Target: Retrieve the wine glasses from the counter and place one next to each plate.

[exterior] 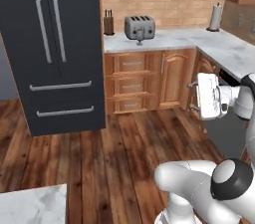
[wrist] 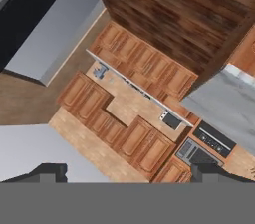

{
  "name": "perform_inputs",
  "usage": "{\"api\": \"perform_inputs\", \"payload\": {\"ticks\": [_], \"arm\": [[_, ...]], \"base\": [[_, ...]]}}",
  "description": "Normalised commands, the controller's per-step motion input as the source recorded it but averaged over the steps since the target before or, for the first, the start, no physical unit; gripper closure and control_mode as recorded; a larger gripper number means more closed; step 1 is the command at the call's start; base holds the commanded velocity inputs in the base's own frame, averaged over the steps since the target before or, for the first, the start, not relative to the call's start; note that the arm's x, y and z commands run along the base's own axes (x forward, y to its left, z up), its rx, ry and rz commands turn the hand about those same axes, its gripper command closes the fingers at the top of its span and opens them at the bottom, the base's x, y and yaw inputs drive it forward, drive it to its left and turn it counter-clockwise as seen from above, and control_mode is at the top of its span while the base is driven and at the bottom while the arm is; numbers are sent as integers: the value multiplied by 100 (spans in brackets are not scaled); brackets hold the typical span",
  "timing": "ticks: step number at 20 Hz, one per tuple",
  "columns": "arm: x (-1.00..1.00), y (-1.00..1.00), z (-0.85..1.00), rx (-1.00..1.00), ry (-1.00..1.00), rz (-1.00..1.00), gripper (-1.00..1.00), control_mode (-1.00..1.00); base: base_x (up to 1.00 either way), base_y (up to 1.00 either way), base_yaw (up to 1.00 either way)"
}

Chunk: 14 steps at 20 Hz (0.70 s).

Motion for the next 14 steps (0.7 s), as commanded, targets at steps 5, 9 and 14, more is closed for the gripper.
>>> {"api": "perform_inputs", "payload": {"ticks": [5, 9, 14], "arm": [[0, 0, 0, 0, 0, 0, -100, 100], [0, 0, 0, 0, 0, 0, -100, 100], [0, 0, 0, 0, 0, 0, -100, 100]], "base": [[100, -34, 9], [100, -21, -10], [100, -26, -10]]}}
